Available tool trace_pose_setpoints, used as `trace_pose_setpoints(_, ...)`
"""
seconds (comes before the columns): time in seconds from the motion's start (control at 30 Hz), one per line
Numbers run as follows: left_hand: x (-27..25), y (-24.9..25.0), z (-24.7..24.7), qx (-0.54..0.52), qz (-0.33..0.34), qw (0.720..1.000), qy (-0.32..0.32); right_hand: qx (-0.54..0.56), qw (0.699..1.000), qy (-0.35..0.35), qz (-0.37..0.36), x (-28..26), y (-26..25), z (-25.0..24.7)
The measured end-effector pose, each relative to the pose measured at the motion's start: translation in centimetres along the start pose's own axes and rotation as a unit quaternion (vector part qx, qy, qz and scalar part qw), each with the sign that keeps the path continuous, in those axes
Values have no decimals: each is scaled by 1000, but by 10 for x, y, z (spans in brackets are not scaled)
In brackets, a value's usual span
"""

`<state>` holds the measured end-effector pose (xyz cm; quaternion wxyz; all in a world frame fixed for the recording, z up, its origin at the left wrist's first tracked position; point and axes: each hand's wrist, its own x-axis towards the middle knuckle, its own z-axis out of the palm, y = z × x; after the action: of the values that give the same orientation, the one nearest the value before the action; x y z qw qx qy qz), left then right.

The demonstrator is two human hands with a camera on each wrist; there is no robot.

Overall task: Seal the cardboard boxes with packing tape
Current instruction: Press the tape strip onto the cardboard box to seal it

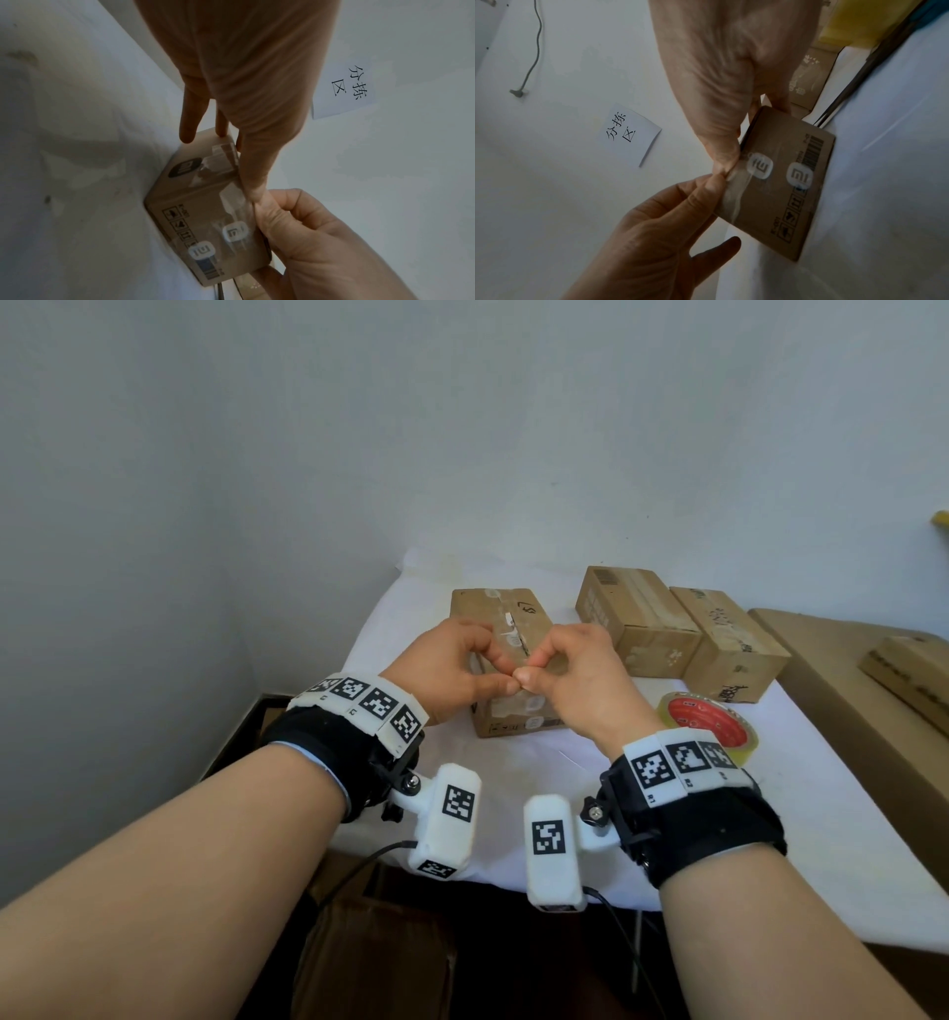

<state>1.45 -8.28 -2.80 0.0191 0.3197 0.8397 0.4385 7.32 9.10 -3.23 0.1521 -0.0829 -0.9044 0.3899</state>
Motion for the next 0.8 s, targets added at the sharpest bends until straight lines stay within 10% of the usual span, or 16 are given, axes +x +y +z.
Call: trace_pose_setpoints(0.8,5,-23,5,-86,-10,996,-17,-46,992,-23,-116,-4,9,-4)
